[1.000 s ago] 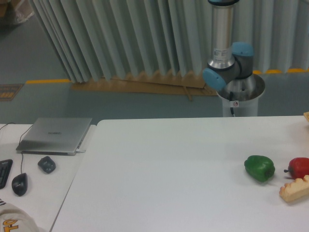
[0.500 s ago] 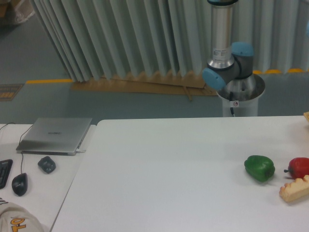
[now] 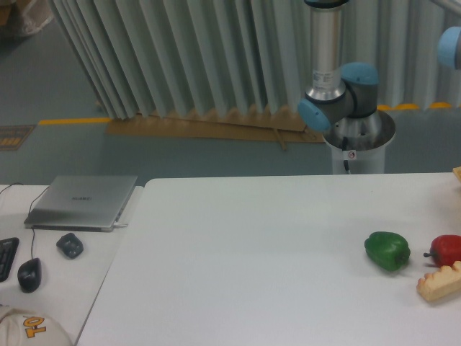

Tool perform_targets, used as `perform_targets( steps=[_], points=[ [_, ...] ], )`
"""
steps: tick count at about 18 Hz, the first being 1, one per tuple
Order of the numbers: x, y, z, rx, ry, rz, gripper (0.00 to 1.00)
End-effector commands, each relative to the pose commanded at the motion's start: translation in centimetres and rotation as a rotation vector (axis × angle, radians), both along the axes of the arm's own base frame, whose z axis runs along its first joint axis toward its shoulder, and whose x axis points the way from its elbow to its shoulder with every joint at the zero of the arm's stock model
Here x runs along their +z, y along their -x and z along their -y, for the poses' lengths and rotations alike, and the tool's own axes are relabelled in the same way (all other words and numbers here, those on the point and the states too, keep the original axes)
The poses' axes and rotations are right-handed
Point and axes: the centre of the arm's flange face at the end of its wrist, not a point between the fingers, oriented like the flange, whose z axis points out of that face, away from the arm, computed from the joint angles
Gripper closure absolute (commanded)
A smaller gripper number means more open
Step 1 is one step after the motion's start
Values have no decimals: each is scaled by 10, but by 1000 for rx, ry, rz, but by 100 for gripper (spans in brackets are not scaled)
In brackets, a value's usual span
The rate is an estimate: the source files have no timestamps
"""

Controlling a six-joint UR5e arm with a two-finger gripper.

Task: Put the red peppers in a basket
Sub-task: 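Lower the gripper down onto the red bell pepper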

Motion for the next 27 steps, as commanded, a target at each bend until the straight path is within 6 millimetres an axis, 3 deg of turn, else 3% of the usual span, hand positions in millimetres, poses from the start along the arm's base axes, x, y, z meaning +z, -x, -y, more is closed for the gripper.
perform_targets(
  steps=[6, 10, 20, 27],
  points=[
    [-17, -18, -46, 43, 79, -26, 0],
    [-42, -30, -76, 31, 165, -59, 0],
    [-103, -10, -90, 19, 202, -42, 0],
    [-128, -20, -106, 45, 246, -44, 0]
  ],
)
